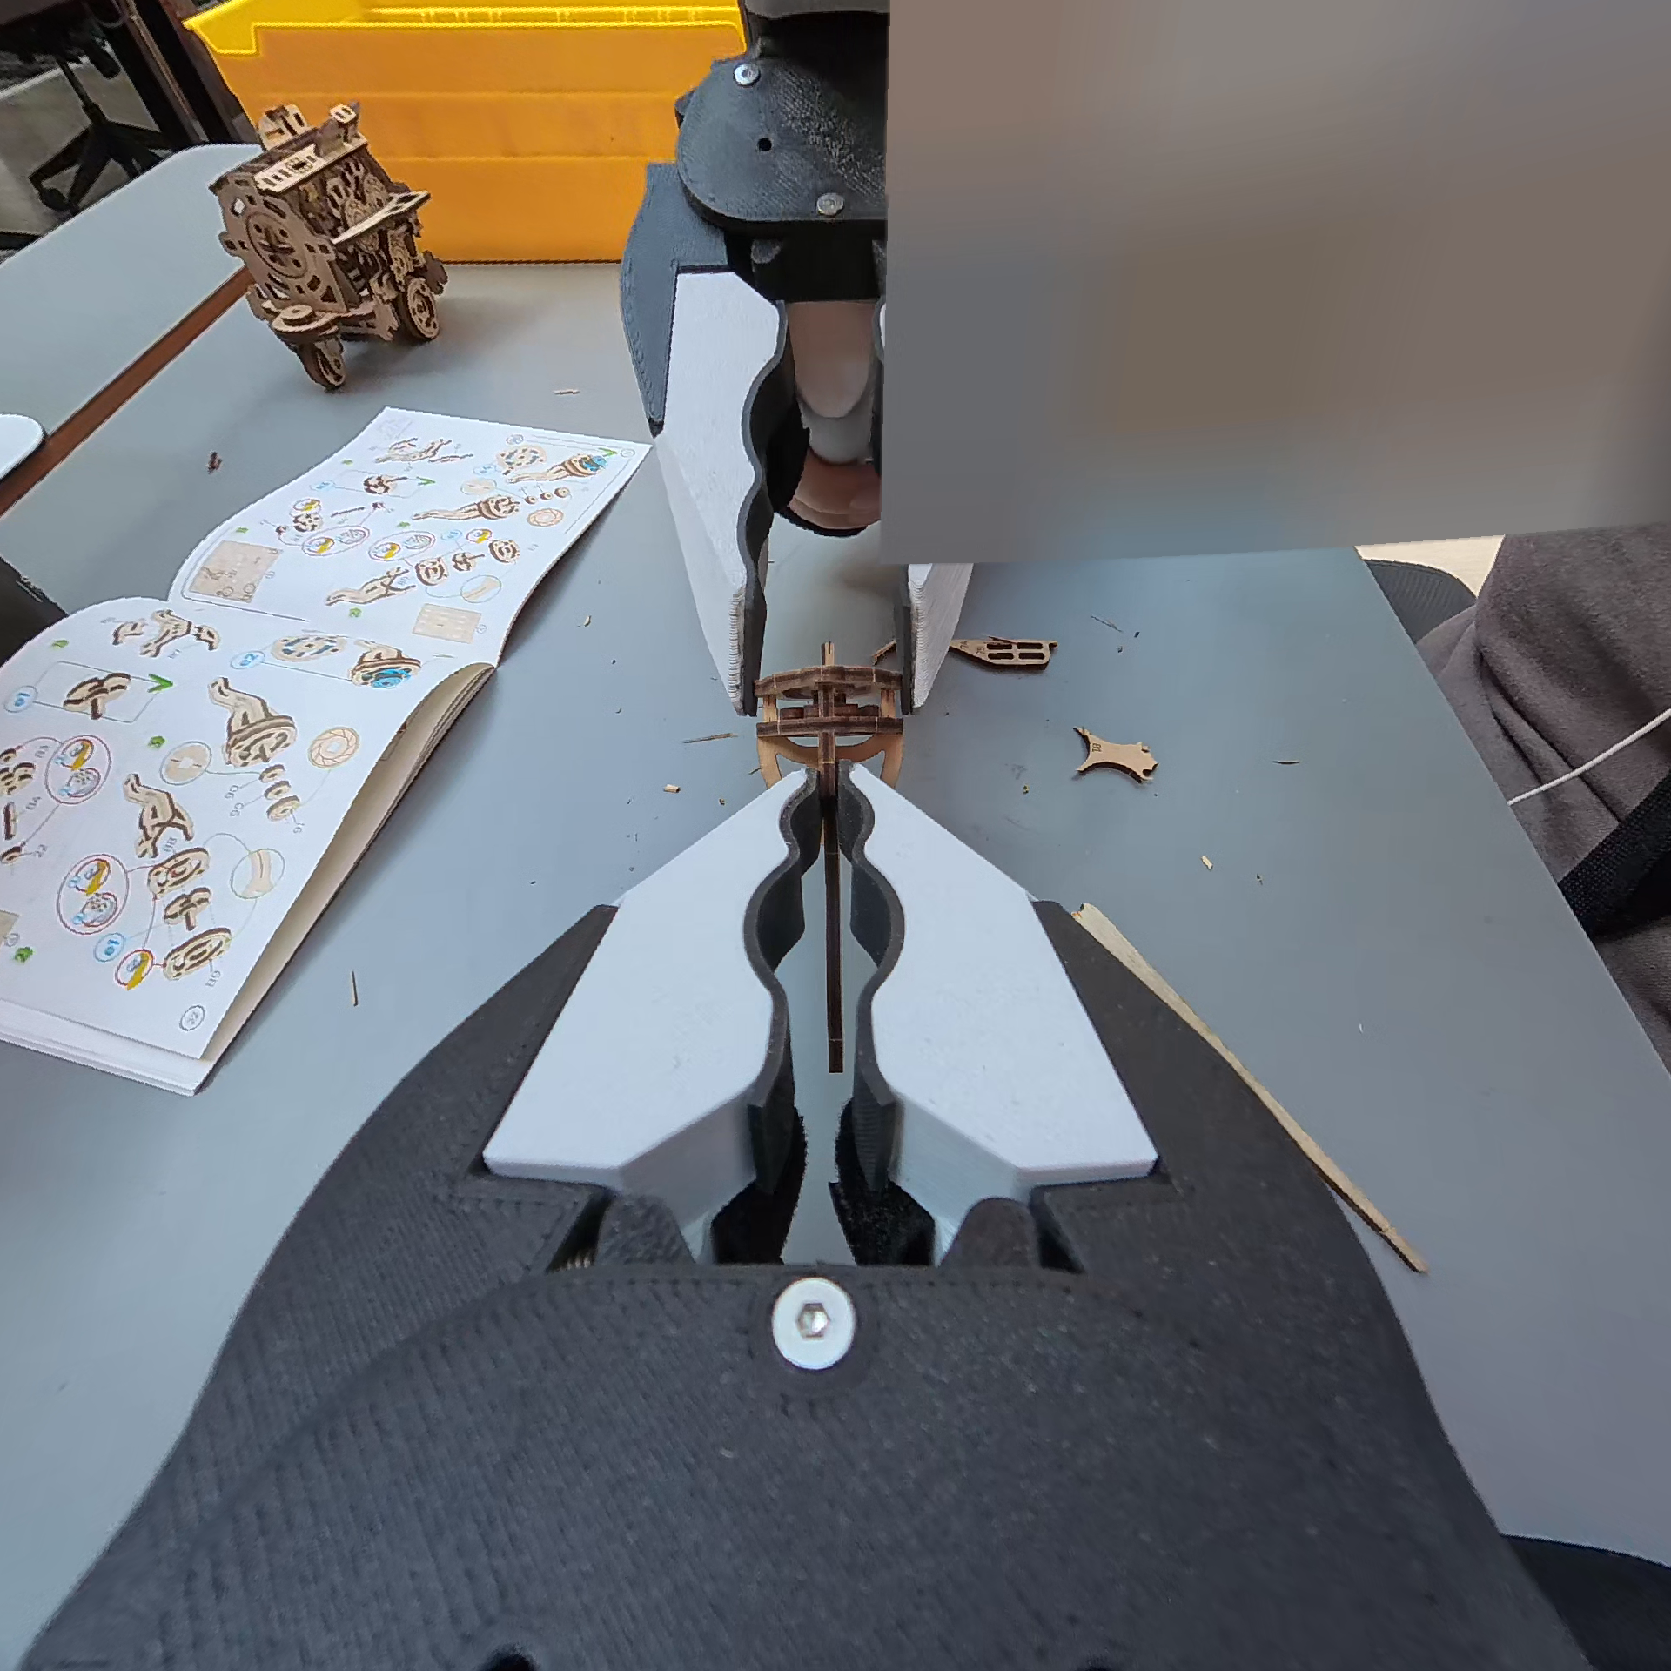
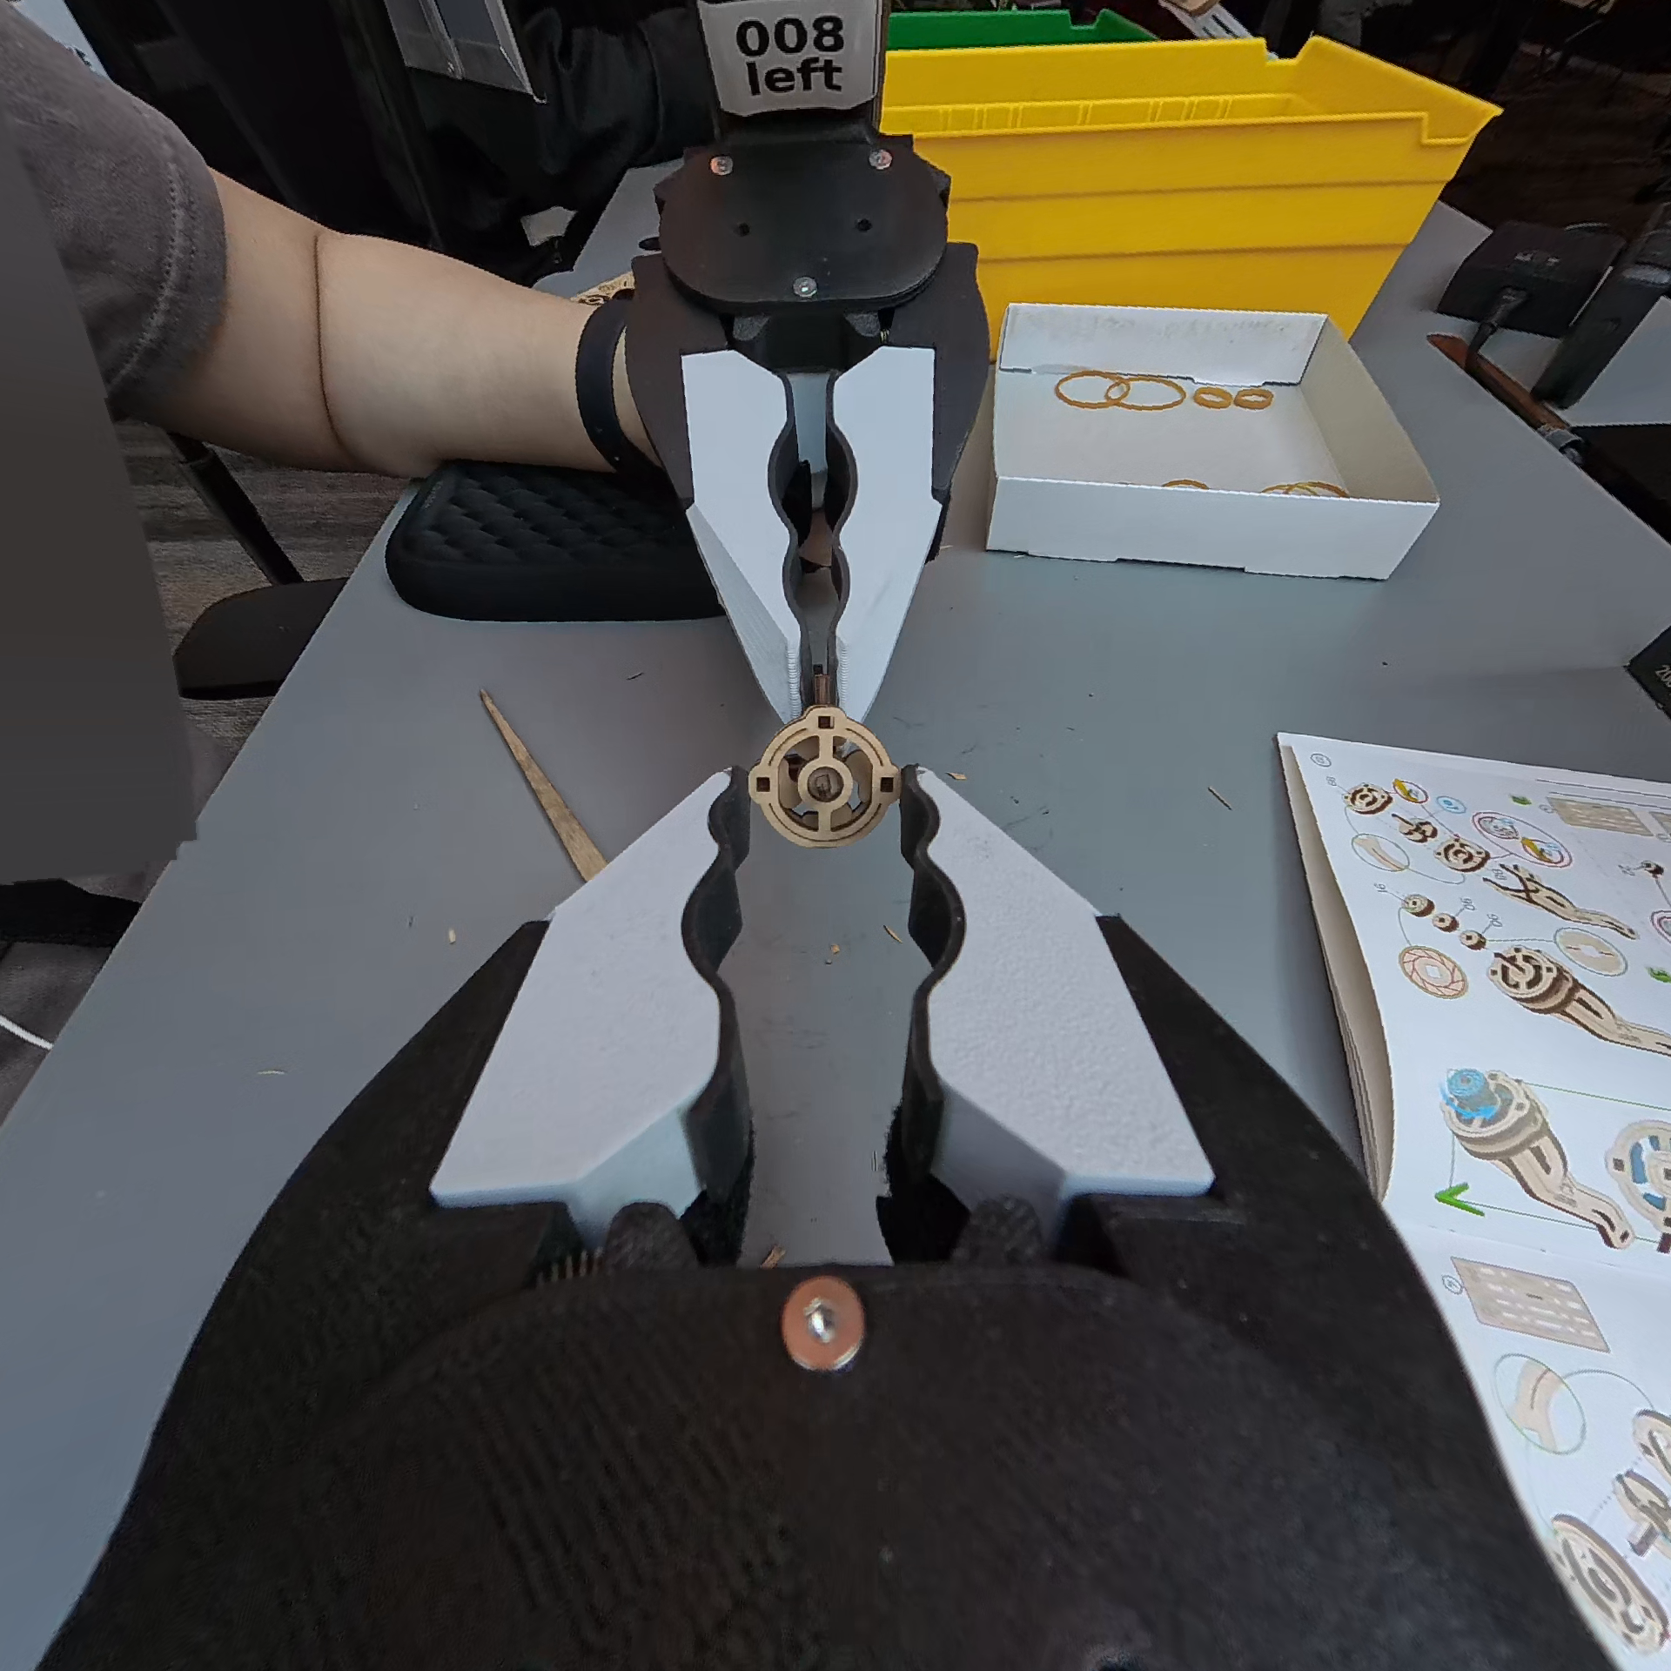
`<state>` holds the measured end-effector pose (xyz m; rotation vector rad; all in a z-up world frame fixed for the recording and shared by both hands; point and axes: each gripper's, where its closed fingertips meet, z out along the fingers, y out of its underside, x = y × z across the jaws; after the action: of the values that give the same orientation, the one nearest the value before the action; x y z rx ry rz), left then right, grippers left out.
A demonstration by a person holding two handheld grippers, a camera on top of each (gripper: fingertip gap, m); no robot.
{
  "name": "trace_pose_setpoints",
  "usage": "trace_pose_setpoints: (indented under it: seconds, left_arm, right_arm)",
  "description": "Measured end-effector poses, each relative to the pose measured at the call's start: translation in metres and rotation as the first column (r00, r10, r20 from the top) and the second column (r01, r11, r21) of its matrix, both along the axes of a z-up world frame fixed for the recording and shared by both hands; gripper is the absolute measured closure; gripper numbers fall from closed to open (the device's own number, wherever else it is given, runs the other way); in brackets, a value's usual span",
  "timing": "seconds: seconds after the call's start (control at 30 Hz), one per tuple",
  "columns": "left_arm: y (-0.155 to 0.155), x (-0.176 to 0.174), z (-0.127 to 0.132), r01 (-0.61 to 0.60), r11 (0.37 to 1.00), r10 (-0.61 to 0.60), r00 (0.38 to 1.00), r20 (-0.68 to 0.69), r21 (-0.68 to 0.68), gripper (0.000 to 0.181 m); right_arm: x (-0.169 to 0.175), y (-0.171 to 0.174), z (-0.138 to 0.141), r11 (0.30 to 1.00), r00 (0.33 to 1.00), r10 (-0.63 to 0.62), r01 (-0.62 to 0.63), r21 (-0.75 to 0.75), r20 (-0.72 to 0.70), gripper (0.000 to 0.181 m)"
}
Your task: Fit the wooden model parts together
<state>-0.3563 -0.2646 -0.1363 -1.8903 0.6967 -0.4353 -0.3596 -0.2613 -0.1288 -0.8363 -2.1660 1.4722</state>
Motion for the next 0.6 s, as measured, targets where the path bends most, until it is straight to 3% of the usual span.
trace_pose_setpoints:
  seconds: [0.6]
  left_arm:
    - [0.0022,0.0008,0.0079,-0.013,1.000,0.012,0.999,0.045,0.023,0.181]
  right_arm:
    - [-0.0014,-0.0008,0.0053,1.000,1.000,-0.019,0.018,-0.013,-0.023,0.148]
